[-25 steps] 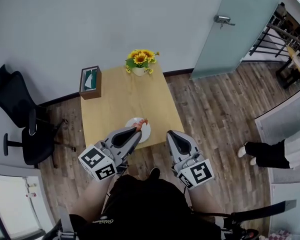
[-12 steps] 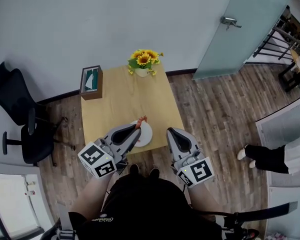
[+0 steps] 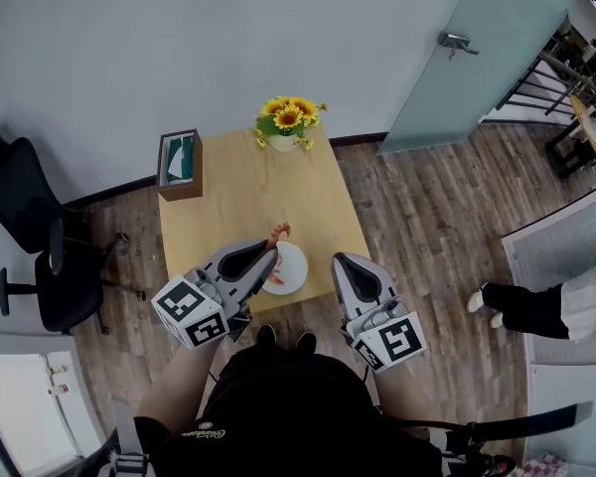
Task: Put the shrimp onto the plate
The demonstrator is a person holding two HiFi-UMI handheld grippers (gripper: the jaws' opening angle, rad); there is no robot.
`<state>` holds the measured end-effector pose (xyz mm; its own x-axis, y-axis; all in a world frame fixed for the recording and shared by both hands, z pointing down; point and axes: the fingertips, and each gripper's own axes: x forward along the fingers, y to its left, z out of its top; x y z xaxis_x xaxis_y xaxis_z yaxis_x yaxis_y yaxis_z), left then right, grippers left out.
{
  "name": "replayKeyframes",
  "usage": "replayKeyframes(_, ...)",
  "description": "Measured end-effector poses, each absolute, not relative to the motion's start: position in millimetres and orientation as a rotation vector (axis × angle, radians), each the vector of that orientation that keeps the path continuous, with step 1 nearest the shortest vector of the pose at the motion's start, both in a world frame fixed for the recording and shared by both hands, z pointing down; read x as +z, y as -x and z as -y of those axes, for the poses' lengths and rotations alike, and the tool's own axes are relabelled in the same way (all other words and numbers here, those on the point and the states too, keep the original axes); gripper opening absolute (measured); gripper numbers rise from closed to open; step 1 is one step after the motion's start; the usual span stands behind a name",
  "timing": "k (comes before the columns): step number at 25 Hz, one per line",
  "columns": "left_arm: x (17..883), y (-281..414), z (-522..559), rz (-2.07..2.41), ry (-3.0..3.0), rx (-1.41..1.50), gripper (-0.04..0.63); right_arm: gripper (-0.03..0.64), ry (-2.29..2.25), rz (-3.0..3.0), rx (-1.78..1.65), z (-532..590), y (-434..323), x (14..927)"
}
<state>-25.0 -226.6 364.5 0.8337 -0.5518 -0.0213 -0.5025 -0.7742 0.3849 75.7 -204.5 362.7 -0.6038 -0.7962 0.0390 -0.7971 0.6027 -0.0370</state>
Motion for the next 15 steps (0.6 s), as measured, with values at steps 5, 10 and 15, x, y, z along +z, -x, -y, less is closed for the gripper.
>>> replayKeyframes(5, 367, 25, 228, 0.77, -2.647, -0.177, 0.037, 0.006, -1.392, 2.79, 0.085, 207, -71, 364)
replayKeyframes(10, 371, 24, 229, 0.752, -2.648, -0.17, 0.037, 0.006, -1.39, 2.786, 0.095, 208, -69, 367)
replayKeyframes(15, 377, 24, 228, 0.747, -2.629, -0.158, 0.037, 0.006, -1.398, 2.775, 0.109, 206, -70, 371)
